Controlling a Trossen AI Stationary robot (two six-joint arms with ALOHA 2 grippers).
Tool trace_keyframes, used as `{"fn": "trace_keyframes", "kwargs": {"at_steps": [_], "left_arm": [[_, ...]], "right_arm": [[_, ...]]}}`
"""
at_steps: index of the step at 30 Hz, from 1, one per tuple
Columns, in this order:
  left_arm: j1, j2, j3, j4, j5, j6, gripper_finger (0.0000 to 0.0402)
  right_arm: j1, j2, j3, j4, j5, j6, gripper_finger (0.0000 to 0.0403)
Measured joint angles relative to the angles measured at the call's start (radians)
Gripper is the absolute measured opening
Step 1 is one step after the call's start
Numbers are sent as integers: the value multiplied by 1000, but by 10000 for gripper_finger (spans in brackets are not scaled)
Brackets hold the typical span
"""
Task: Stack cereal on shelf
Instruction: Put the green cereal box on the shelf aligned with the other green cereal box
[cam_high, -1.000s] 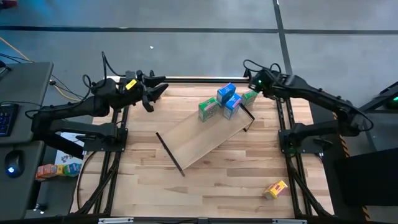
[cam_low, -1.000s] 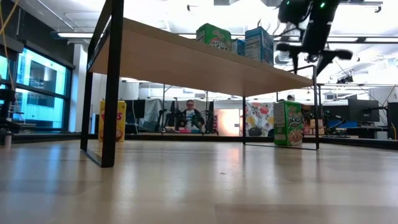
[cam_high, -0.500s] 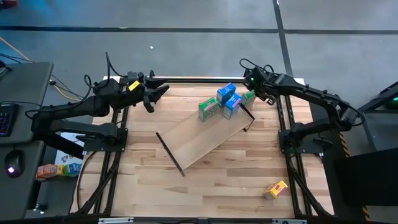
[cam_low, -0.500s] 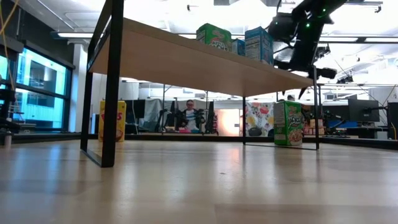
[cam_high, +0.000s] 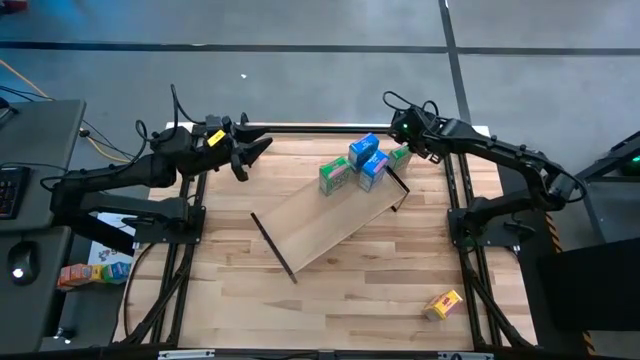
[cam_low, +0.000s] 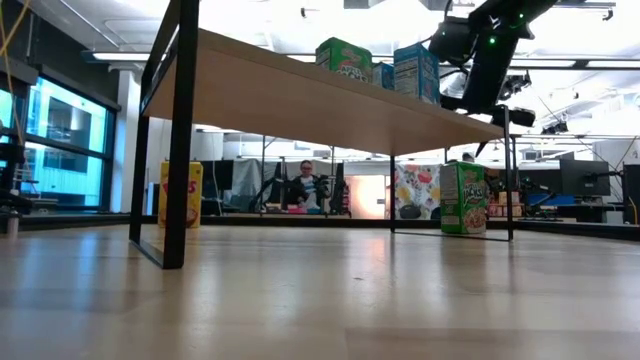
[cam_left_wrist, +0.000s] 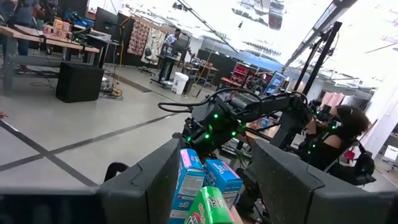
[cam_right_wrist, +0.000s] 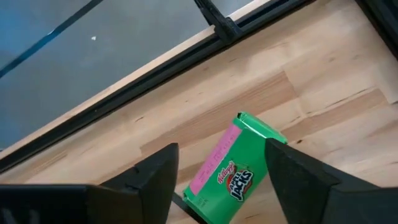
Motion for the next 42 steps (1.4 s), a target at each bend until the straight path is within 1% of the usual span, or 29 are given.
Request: {"fn": "trace_keyframes", "kwargs": {"at_steps": [4,7,9,13,16,19,23,26,32,38,42], "left_arm": [[0,0,0,-14,0,0,190],[0,0,0,-15,0,0,190],[0,0,0,-15,0,0,190],[0,0,0,-15,0,0,190],[0,0,0,-14,0,0,190],[0,0,0,-14,0,0,190],[0,0,0,-14,0,0,190],[0,0,0,-14,0,1,190],[0,0,0,-14,0,0,190],[0,4,0,-14,0,-6,190],[0,3,0,-13,0,-7,190]], "right_arm": [[9,0,0,-1,5,-8,275],[10,0,0,-12,-9,50,301],[12,0,0,-35,-16,92,309],[33,0,0,-69,15,134,312],[39,0,0,-72,29,208,312],[38,7,0,-64,49,243,312],[34,47,0,-55,22,251,312],[29,81,0,-47,12,291,312],[27,124,0,-38,11,286,312],[27,159,0,-20,52,295,312],[18,182,0,-19,31,295,311]]}}
